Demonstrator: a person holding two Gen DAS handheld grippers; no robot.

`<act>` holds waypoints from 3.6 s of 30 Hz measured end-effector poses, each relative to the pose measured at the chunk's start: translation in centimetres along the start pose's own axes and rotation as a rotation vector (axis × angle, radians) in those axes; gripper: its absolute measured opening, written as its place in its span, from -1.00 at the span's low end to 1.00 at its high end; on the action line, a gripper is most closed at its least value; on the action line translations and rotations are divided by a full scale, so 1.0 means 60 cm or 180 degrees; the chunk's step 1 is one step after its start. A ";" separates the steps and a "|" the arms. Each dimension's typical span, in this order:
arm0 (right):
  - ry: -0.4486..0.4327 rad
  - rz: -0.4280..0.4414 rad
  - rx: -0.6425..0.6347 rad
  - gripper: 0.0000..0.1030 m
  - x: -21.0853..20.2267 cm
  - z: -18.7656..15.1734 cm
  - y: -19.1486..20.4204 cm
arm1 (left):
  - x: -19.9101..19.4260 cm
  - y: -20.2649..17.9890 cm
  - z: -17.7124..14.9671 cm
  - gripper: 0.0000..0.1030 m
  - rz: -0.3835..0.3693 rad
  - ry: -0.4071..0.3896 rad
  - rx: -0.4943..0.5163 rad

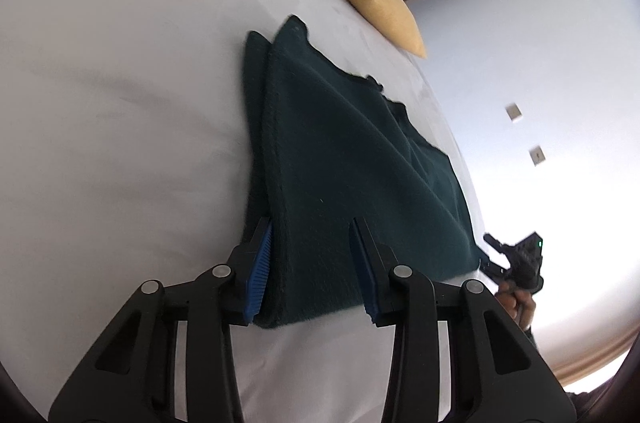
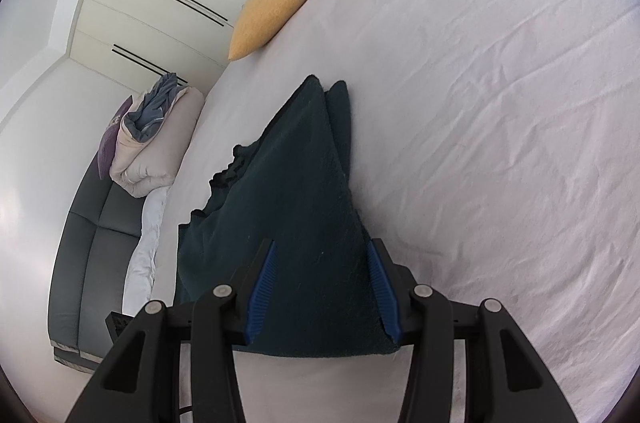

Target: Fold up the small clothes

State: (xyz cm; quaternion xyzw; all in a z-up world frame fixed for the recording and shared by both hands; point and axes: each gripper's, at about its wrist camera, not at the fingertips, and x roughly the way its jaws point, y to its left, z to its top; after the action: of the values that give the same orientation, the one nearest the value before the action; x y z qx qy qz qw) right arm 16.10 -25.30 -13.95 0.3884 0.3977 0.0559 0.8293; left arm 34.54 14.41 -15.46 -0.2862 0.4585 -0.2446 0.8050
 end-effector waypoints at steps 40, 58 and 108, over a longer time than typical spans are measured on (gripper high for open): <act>-0.0132 -0.0685 -0.0621 -0.67 -0.018 -0.024 0.068 | -0.099 -0.008 -0.028 -0.72 0.0584 -0.0365 -0.0015; -0.0054 -0.0830 -0.0492 -0.78 -0.013 -0.048 0.011 | 0.093 -0.070 -0.035 -0.72 0.0432 0.0140 0.0236; -0.0825 0.0299 0.1149 -1.00 0.038 0.064 -0.156 | 0.106 -0.029 0.063 -0.72 0.0658 -0.0462 0.0421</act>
State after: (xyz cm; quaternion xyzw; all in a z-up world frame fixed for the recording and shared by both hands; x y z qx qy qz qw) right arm 18.31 -33.16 -20.35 0.5525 0.2729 -0.0280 0.7871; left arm 40.56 9.88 -16.46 -0.2007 0.4090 -0.1686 0.8741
